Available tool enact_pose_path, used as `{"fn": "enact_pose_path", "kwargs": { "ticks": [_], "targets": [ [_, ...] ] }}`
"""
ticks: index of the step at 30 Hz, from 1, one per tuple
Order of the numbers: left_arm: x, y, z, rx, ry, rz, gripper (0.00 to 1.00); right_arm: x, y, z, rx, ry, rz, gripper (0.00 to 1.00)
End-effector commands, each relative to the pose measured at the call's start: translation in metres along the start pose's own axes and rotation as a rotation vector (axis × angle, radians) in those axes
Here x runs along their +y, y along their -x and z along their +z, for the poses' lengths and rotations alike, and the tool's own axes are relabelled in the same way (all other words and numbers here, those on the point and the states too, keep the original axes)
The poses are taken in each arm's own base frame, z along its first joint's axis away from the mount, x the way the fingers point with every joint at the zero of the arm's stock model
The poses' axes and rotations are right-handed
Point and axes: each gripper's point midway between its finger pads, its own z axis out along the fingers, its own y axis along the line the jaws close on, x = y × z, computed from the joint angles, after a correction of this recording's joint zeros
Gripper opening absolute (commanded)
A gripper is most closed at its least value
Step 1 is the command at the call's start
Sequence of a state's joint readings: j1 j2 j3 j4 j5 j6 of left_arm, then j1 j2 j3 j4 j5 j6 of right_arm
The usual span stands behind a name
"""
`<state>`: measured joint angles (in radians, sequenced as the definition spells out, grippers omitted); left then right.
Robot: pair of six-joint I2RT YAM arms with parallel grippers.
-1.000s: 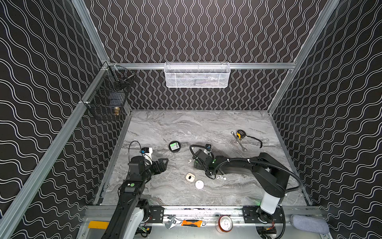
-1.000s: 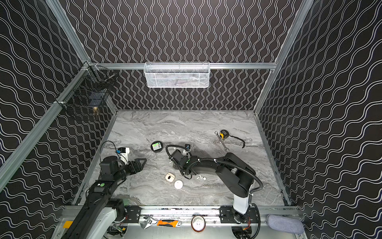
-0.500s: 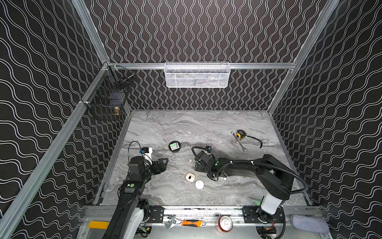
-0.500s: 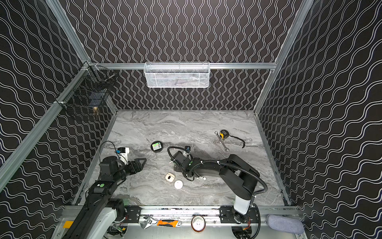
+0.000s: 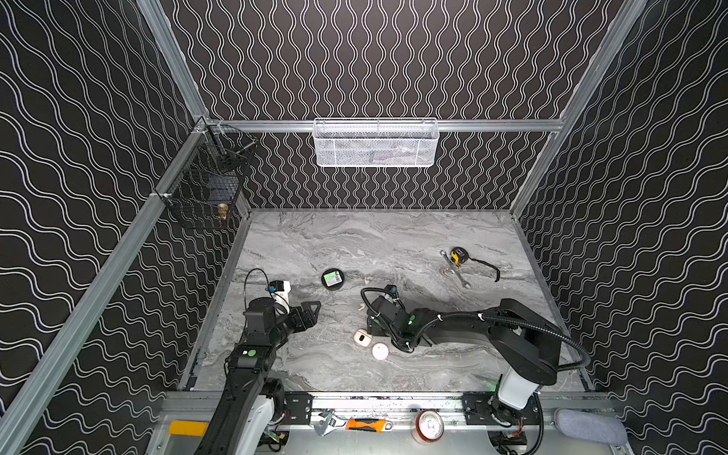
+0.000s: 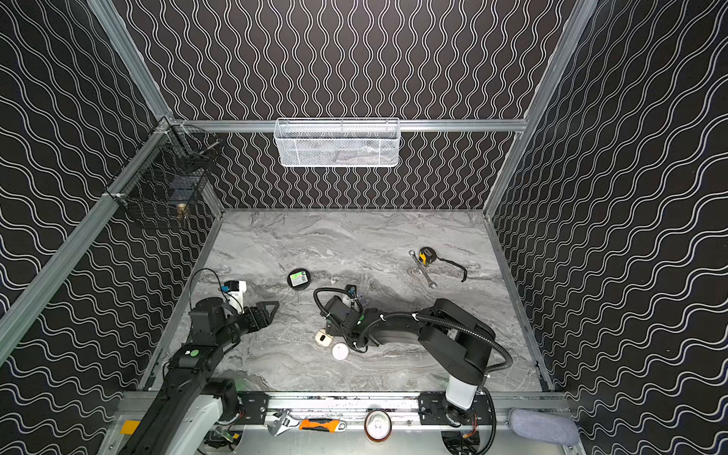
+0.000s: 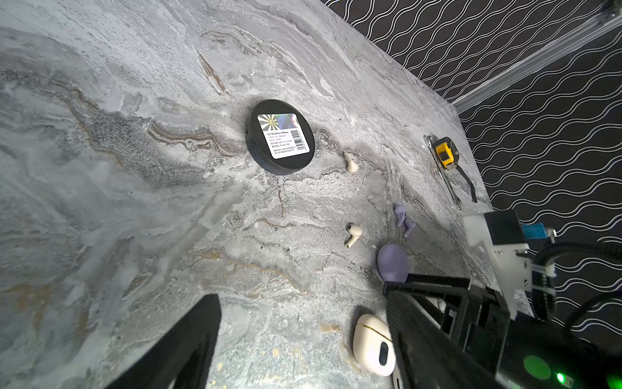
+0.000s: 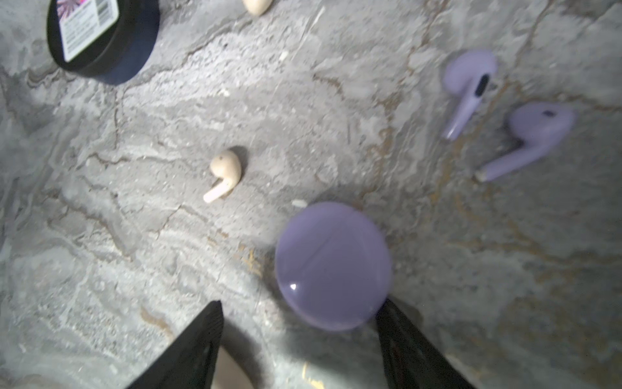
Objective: Insert wireless bluetooth earbuds into charging case
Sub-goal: Rotate the charging case at the center of the table.
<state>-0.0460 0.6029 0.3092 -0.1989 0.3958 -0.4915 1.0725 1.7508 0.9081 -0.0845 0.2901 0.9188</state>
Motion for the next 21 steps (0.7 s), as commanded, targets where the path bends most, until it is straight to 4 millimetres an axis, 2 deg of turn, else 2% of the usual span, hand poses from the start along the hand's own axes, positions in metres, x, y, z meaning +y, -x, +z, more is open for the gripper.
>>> {"fn": "enact_pose_path", "kwargs": {
  "ticks": [1, 8, 12, 16, 18, 21],
  "targets": [
    [0.0, 0.001, -0.001, -0.002, 0.001, 0.013, 0.82, 0.006, -0.008, -0.005, 0.021, 0.026, 0.029, 0.73],
    [0.0, 0.0, 0.001, 0.003, 0.0, 0.012, 0.82, 0.014, -0.002, -0.016, -0.011, 0.051, 0.005, 0.7],
    [0.0, 0.0, 0.001, 0.002, -0.001, 0.012, 0.82, 0.004, 0.014, -0.035, -0.071, 0.002, -0.02, 0.7],
    [-0.001, 0.001, 0.0, -0.003, -0.005, 0.014, 0.82, -0.011, 0.033, -0.053, -0.147, -0.038, -0.051, 0.77],
    [-0.001, 0.0, 0.0, -0.001, -0.006, 0.014, 0.82, -0.015, 0.04, -0.052, -0.146, -0.035, -0.065, 0.78],
    [-0.001, 0.0, 0.0, -0.001, -0.005, 0.015, 0.82, -0.021, 0.046, -0.04, -0.104, -0.02, -0.057, 0.78]
  ]
}}
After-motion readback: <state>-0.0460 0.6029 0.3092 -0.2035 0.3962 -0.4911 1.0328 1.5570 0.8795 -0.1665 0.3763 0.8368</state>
